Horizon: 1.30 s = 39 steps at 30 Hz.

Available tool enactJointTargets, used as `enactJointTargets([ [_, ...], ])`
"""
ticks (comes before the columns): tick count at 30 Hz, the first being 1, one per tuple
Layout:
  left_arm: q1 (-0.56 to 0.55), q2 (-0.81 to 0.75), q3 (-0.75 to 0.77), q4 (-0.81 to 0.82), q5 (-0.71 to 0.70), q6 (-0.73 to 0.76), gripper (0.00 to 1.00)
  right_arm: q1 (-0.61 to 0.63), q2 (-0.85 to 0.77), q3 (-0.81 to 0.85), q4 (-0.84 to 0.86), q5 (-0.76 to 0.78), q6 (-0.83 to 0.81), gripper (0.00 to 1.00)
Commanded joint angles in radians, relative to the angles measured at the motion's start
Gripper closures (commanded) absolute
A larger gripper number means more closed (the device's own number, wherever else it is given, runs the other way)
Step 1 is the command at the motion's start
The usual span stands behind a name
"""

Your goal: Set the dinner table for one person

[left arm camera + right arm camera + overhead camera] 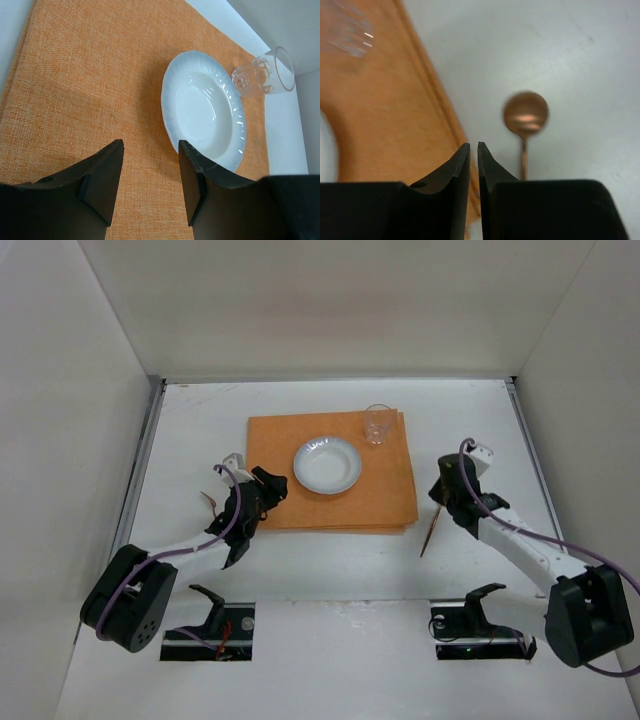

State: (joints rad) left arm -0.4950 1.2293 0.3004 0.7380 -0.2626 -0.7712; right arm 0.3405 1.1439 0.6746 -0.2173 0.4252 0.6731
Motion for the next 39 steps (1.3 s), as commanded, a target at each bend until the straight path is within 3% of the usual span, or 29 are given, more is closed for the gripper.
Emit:
enactJointTargets([
  [1, 0.003, -0.001, 0.000, 0.060, 0.010, -0.019, 0.54, -0.013, -0.036, -0.092, -0.037, 0.038, 0.129, 0.79],
  [4, 0.000, 0.010, 0.003, 0.063, 0.013, -0.020, 0.54, -0.004, -0.032, -0.116, -0.070, 0.024, 0.148, 0.63],
  [6, 0.000, 0.006, 0.003, 0.063, 0.017, -0.023, 0.54, 0.004, -0.006, -0.122, -0.076, 0.020, 0.146, 0.63],
  [17, 0.006, 0.016, 0.005, 0.064, 0.022, -0.027, 0.54, 0.004, 0.112, -0.116, -0.050, -0.035, 0.132, 0.72],
  [26, 0.006, 0.007, 0.003, 0.064, 0.023, -0.030, 0.54, 0.002, 0.097, -0.086, -0.086, 0.010, 0.069, 0.93],
  [34, 0.003, 0.012, 0.003, 0.064, 0.017, -0.027, 0.54, 0.119, 0.007, 0.081, -0.145, 0.095, -0.098, 0.95],
  [39, 0.000, 0.012, 0.005, 0.064, 0.019, -0.027, 0.54, 0.183, 0.114, 0.219, -0.064, -0.026, -0.225, 0.95],
])
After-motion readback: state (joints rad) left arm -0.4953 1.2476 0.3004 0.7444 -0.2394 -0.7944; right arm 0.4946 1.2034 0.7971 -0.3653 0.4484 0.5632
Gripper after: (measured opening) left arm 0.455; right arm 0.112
